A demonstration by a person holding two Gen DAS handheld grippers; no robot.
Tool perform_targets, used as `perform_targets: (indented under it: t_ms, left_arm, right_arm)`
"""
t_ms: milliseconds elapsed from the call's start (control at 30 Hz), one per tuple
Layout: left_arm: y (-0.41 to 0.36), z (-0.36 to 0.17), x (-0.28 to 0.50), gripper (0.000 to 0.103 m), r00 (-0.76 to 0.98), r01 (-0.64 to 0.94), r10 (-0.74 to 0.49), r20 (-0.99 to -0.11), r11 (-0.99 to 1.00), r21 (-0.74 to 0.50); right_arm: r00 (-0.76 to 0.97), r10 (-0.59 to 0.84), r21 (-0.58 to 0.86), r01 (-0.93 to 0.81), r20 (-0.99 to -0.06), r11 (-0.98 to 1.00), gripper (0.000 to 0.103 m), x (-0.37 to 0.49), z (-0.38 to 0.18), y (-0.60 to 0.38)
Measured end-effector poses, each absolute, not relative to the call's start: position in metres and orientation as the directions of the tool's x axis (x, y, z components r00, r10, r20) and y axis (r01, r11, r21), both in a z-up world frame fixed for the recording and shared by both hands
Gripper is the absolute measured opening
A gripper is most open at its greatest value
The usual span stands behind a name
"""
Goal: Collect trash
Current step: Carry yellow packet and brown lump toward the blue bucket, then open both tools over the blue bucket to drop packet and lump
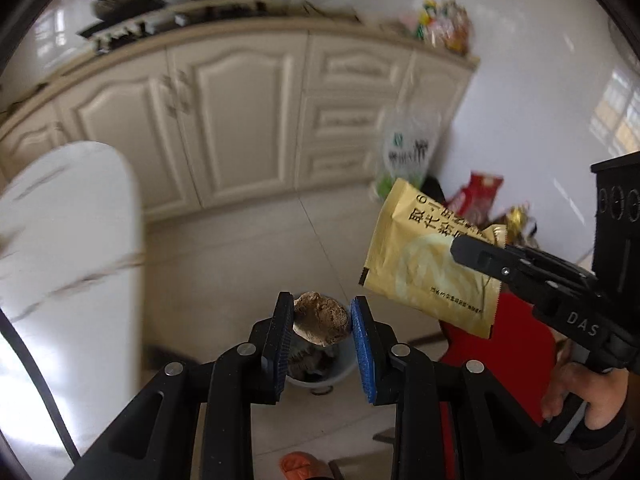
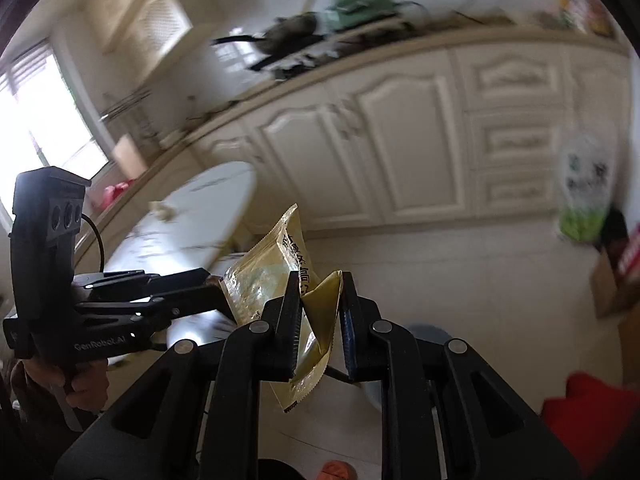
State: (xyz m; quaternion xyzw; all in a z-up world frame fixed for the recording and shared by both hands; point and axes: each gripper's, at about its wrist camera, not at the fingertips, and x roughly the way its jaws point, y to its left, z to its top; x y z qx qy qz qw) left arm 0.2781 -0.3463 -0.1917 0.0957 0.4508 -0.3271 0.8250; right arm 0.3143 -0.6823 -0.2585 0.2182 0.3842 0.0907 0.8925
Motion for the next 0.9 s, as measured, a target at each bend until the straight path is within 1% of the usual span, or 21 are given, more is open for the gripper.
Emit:
perform_targets:
  t_ms: [167,233,267,300,367,533,567,600,633,667,700,733,800,867,900]
  left_arm:
    - [-0.386,-0.235,0.305,0.028,0.283,0.636,-0.428,-0.858,0.754,-0.166]
    - [-0.396,-0.246,0.316,0.037,0.265,0.631,-0.409,-0.873,0.758,-0.163]
    - [-0.401,-0.250,0.321,0.051,0.263,0.627,-0.395,-0.880,0.764,-0.156]
    - [-0.404,-0.255,0.325,0.061,0.264,0.623,-0.386,-0.884,0.768,-0.148]
    - [-0.406,-0.258,0.334,0.064,0.268,0.615,-0.374,-0.888,0.776,-0.141]
    - [-0.415,-0.252,0.343,0.065,0.294,0.582,-0.339,-0.894,0.806,-0.114]
    - [-0.416,-0.249,0.341,0.066,0.302,0.579,-0.336,-0.892,0.808,-0.108]
    - [-0.420,-0.248,0.334,0.066,0.312,0.576,-0.333,-0.890,0.811,-0.102]
    - [-0.417,-0.244,0.327,0.066,0.325,0.573,-0.334,-0.885,0.814,-0.097]
    - [-0.413,-0.238,0.320,0.067,0.336,0.571,-0.335,-0.880,0.816,-0.093]
    - [-0.408,-0.232,0.312,0.068,0.345,0.570,-0.338,-0.876,0.817,-0.091]
    - [-0.403,-0.226,0.305,0.069,0.354,0.568,-0.342,-0.871,0.818,-0.090]
    - [-0.384,-0.209,0.286,0.070,0.380,0.566,-0.353,-0.855,0.820,-0.087]
    - [-0.376,-0.193,0.271,0.072,0.409,0.563,-0.361,-0.838,0.822,-0.080]
    - [-0.359,-0.183,0.255,0.073,0.428,0.564,-0.364,-0.827,0.823,-0.070]
  right_arm:
    - [0.638,0.308,0.479,0.108,-0.705,0.871,0.017,0.312,-0.314,-0.718]
    - [0.618,0.315,0.495,0.139,-0.720,0.858,0.017,0.314,-0.335,-0.727]
    - [0.607,0.318,0.502,0.156,-0.728,0.850,0.017,0.316,-0.347,-0.731]
    - [0.602,0.319,0.505,0.165,-0.732,0.847,0.017,0.317,-0.354,-0.733]
    - [0.586,0.327,0.514,0.182,-0.742,0.838,0.017,0.321,-0.370,-0.737]
    - [0.566,0.343,0.531,0.205,-0.749,0.822,0.018,0.334,-0.397,-0.730]
    - [0.567,0.344,0.534,0.207,-0.749,0.820,0.020,0.337,-0.401,-0.729]
    - [0.571,0.332,0.526,0.214,-0.751,0.823,0.025,0.342,-0.405,-0.727]
    - [0.572,0.325,0.521,0.218,-0.753,0.825,0.035,0.346,-0.407,-0.724]
    - [0.567,0.329,0.525,0.221,-0.755,0.822,0.042,0.350,-0.409,-0.722]
    - [0.564,0.329,0.524,0.225,-0.757,0.821,0.055,0.352,-0.409,-0.720]
    - [0.563,0.321,0.518,0.231,-0.761,0.824,0.059,0.353,-0.407,-0.718]
    - [0.576,0.322,0.519,0.215,-0.752,0.828,0.059,0.351,-0.397,-0.712]
    - [0.588,0.312,0.512,0.207,-0.746,0.833,0.064,0.345,-0.380,-0.706]
    - [0.597,0.300,0.501,0.200,-0.744,0.842,0.071,0.342,-0.368,-0.703]
